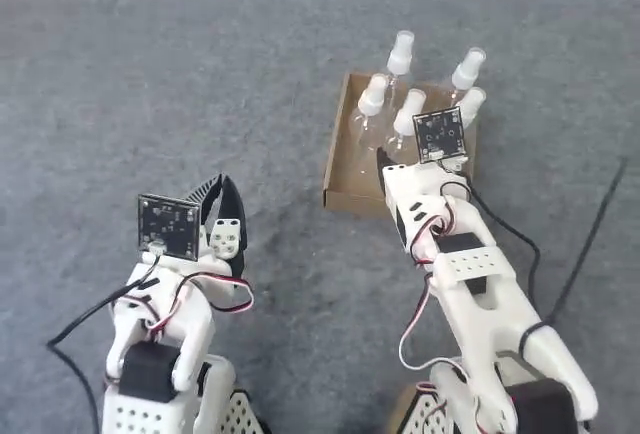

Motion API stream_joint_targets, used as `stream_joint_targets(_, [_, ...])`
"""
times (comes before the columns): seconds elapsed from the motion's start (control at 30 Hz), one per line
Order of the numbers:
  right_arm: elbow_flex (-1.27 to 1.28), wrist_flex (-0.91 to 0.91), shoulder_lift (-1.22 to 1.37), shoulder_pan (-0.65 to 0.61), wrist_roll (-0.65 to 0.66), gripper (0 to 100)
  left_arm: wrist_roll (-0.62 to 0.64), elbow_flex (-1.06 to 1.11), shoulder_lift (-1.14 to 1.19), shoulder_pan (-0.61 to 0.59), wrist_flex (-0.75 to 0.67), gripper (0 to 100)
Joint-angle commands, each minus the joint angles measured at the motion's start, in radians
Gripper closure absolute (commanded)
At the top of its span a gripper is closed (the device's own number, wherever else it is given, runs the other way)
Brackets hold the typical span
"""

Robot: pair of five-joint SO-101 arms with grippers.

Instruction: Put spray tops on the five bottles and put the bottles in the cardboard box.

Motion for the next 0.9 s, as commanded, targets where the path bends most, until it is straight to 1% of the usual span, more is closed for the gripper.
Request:
stream_joint_targets(0.0, [-0.012,-0.019,0.007,0.012,-0.006,99.0,0.008,-0.008,-0.012,-0.002,-0.029,99])
stream_joint_targets(0.23, [-0.012,-0.010,0.010,0.012,-0.005,98.3,0.008,-0.008,-0.012,-0.002,-0.029,99])
stream_joint_targets(0.3, [-0.012,-0.008,0.010,0.012,-0.005,94.5,0.008,-0.008,-0.012,-0.002,-0.029,99])
stream_joint_targets(0.43, [-0.011,-0.008,0.010,0.010,-0.005,83.6,0.008,-0.008,-0.012,-0.002,-0.029,99])
stream_joint_targets(0.53, [-0.011,-0.008,0.010,0.010,-0.005,78.6,0.008,-0.008,-0.012,-0.002,-0.029,99])
stream_joint_targets(0.87, [-0.011,-0.008,-0.001,0.004,-0.005,77.6,0.005,0.015,-0.012,-0.002,-0.072,99])
